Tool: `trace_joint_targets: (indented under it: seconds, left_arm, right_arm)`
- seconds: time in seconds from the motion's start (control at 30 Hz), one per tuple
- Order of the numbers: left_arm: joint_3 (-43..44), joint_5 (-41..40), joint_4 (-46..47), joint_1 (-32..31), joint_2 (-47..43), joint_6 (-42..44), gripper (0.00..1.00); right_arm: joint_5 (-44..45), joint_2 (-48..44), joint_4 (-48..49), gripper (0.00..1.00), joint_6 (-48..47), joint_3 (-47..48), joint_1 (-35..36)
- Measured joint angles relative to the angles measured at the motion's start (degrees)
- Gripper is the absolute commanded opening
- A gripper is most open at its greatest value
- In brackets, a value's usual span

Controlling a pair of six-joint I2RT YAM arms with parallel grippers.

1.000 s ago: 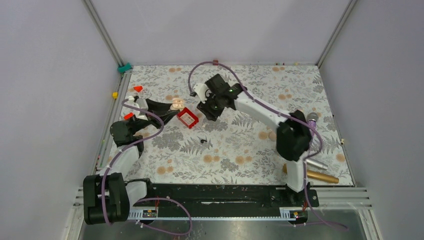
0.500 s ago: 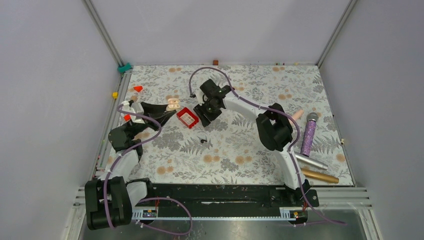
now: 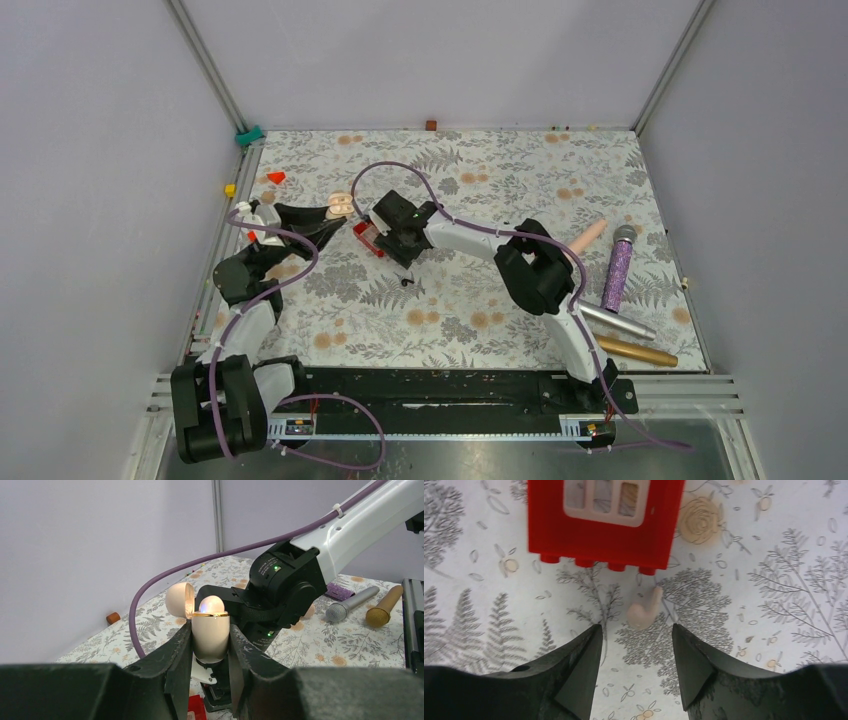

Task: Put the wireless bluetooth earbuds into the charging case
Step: Pick up the earbud from the center of the board.

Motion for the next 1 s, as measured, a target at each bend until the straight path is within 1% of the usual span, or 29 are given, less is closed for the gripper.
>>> trace_joint_targets:
  seconds: [0.1, 0.23, 0.5, 0.8, 1.0]
  left_arm:
    - [0.0, 0.0, 0.0, 0.2, 0.0, -0.2, 0.00]
    - [0.0, 0.0, 0.1, 0.2, -0.3, -0.2, 0.00]
    - [0.0, 0.0, 0.2, 0.2, -0.3, -0.3, 0.00]
    - [0.0, 0.0, 0.2, 0.2, -0.4, -0.3, 0.00]
    - [-0.1, 0.0, 0.2, 0.2, -0.4, -0.3, 0.00]
  right_arm:
    - [3.7, 0.0, 1.2, 0.58, -0.4, -0.4, 0.1]
    - [6.2, 0.0, 2.2, 0.54, -0.4, -0.4, 0.2]
    - [7.4, 0.1, 3.3, 0.52, -1.0, -0.4, 0.6]
    - [7.8, 0.5, 4.1, 0.53, -1.2, -0.7, 1.0]
    - [8.0, 1.2, 4.2, 0.51, -1.0, 0.2, 1.2]
